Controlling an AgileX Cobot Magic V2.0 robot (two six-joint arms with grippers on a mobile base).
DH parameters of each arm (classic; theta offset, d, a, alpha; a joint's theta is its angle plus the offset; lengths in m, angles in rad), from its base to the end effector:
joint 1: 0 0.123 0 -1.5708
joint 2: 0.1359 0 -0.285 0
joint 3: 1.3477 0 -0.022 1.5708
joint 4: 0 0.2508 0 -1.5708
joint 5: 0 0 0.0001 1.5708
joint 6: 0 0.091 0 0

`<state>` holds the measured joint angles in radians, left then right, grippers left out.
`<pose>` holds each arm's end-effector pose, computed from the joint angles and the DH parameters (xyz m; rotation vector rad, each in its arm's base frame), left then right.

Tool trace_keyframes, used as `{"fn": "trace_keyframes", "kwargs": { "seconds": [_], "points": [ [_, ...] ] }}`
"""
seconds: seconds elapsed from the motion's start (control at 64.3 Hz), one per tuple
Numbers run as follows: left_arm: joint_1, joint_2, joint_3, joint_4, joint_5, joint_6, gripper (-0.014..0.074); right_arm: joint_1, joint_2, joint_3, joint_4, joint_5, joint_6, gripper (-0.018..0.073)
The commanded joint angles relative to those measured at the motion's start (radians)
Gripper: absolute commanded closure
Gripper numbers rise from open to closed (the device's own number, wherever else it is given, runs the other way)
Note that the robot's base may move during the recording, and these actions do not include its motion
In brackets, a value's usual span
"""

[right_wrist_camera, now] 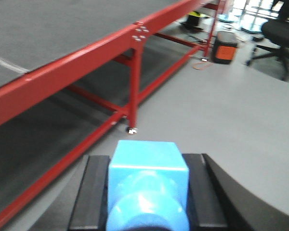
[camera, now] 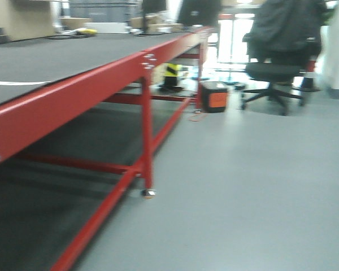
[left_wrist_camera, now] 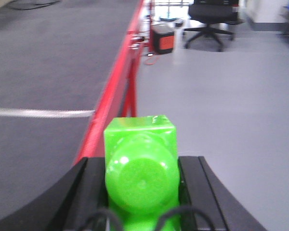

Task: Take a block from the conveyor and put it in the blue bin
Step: 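Drive the base along the conveyor toward the blue bin shelves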

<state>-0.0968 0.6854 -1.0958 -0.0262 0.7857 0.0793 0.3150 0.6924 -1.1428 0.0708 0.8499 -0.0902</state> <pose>0.1023 -0.0116 0.4447 0.1591 1.8521 -0.0422 0.0916 0.0349 0.4524 -0.3725 1.8511 0.2360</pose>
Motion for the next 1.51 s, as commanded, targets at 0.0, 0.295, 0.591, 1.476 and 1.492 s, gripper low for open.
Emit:
{"fn": "trace_keyframes", "kwargs": {
  "seconds": [0.0, 0.295, 0.591, 1.476, 1.492],
  "points": [
    [-0.006, -0.005, -0.001, -0.007, -0.018, -0.004, 0.0707, -0.001, -0.004, -0.007, -0.013, -0.013, -0.002, 0.0712],
    [-0.006, -0.005, -0.001, -0.007, -0.018, -0.004, 0.0707, -0.001, -0.004, -0.007, -0.013, -0.013, -0.002, 0.0712],
    [-0.006, -0.005, -0.001, -0.007, -0.018, -0.004, 0.0707, -0.001, -0.004, -0.007, -0.013, -0.013, -0.002, 0.0712],
    [-0.006, -0.005, -0.001, -0.007, -0.018, -0.004, 0.0707, -0.001, -0.004, -0.007, -0.013, -0.013, -0.002, 0.0712],
    [-0.006, -0.005, -0.001, -0.007, -0.018, -0.004, 0.0707, -0.001, -0.004, -0.007, -0.013, -0.013, -0.002, 0.0712]
  ]
}}
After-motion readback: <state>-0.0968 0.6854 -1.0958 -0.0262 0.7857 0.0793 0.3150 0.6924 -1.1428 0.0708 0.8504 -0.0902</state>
